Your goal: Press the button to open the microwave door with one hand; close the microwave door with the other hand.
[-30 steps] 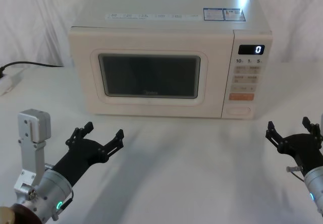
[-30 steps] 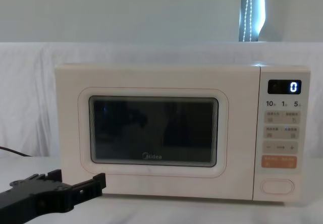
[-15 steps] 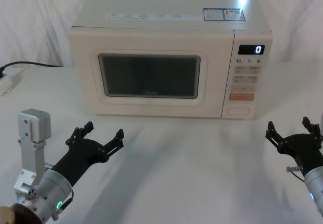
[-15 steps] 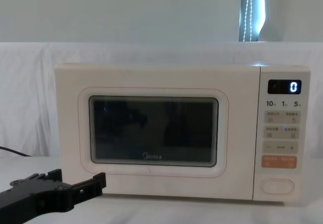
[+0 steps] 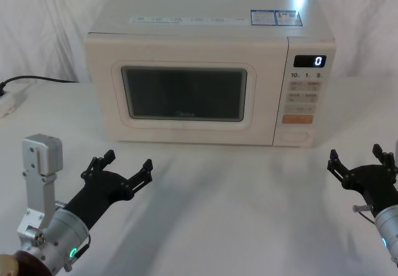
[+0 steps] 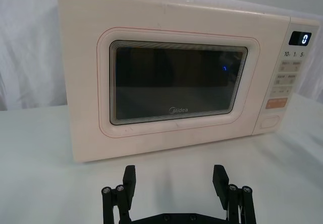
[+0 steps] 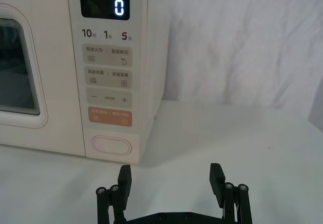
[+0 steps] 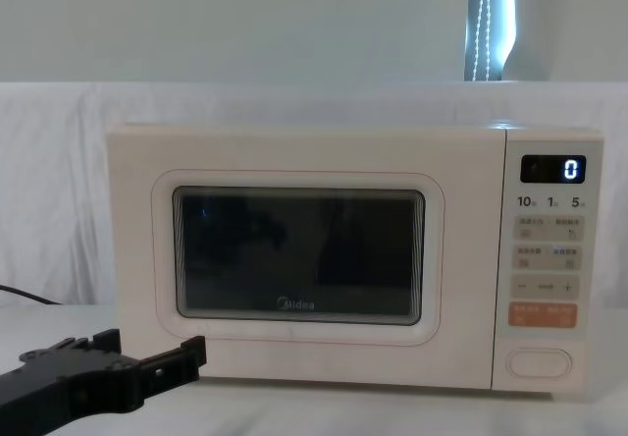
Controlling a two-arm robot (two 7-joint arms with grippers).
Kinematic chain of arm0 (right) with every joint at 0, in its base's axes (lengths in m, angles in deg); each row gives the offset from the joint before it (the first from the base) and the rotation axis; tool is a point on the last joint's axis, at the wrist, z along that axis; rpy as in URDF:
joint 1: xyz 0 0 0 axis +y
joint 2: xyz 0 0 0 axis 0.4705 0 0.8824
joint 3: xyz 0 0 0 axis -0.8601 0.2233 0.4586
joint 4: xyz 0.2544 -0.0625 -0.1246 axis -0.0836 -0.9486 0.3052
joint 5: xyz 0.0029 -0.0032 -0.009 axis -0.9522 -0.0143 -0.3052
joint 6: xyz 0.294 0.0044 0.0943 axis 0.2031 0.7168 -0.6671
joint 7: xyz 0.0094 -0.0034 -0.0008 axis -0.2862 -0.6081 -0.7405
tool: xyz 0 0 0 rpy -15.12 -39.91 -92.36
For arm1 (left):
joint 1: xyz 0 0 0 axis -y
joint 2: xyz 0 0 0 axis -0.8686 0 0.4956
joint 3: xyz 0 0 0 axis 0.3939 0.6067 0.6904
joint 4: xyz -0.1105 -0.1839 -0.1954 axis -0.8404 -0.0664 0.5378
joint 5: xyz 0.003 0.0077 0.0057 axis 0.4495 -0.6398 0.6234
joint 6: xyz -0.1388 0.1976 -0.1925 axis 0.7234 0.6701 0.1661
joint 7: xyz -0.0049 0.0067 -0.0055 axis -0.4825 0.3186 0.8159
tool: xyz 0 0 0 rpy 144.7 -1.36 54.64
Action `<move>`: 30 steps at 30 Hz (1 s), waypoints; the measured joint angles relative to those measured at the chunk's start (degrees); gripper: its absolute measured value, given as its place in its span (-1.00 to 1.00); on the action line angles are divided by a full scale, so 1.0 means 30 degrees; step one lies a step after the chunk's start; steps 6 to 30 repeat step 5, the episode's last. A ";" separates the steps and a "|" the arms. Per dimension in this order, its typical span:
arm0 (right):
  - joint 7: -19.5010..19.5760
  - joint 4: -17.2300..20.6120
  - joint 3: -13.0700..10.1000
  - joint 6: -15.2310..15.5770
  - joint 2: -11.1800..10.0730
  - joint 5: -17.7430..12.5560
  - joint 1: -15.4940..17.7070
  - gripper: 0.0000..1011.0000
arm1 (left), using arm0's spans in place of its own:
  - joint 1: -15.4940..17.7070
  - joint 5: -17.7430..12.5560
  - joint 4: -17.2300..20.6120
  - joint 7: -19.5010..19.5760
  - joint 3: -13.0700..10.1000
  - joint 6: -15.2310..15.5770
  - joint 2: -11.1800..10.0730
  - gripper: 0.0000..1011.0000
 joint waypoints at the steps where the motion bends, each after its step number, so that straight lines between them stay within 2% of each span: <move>1: 0.0000 0.0000 0.0001 0.0000 0.0001 0.0000 0.0001 0.98 | 0.0000 -0.0001 0.0000 0.0000 0.0000 0.0000 -0.0001 0.98; 30: 0.0000 0.0001 0.0001 0.0000 0.0001 0.0000 0.0000 0.98 | -0.0002 -0.0001 -0.0001 -0.0001 0.0000 0.0000 -0.0001 0.98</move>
